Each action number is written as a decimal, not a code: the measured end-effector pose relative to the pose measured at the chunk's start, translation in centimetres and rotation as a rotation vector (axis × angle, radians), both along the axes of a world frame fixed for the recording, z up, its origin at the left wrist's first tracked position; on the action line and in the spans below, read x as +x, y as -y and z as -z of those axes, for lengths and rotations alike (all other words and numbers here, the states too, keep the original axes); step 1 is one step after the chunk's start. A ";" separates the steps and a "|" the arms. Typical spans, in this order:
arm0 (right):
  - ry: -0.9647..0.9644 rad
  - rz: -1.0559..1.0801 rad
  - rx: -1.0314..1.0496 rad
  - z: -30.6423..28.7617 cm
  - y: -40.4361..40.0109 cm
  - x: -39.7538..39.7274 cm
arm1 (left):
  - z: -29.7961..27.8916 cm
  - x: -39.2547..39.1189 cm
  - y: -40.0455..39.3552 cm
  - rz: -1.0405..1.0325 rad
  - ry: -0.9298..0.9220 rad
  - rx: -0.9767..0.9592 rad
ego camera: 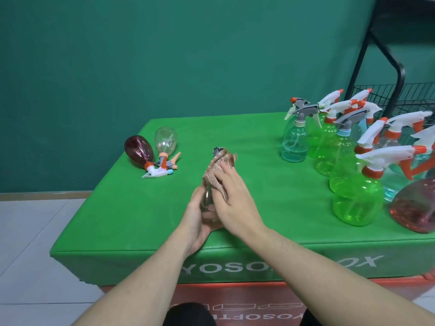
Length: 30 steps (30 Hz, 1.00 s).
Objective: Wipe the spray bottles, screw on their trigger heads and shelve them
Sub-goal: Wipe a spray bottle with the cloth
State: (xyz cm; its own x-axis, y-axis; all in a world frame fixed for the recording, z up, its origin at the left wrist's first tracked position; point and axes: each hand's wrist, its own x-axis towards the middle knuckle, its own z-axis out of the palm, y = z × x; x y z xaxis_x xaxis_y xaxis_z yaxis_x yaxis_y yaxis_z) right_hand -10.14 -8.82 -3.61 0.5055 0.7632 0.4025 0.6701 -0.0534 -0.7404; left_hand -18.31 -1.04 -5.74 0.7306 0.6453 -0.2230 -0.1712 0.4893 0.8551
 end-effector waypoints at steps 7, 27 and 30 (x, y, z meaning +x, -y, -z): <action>0.029 0.024 -0.065 -0.5 -0.4 0.6 | 0.1 0.1 0.3 0.014 -0.006 0.007; 0.259 -0.072 -0.042 1.1 -0.6 1.3 | 0.1 0.4 0.6 -0.043 -0.113 0.106; 0.276 -0.078 0.034 1.5 -0.2 1.2 | 0.2 0.4 0.7 -0.049 -0.124 0.126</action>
State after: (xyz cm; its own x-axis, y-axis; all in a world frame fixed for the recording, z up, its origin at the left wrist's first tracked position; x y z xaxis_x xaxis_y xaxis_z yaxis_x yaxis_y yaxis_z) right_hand -8.90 -8.67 -5.07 0.3138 0.7791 0.5428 0.8474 0.0282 -0.5303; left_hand -17.87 -1.72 -5.95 0.6695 0.7081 -0.2244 -0.0815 0.3703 0.9253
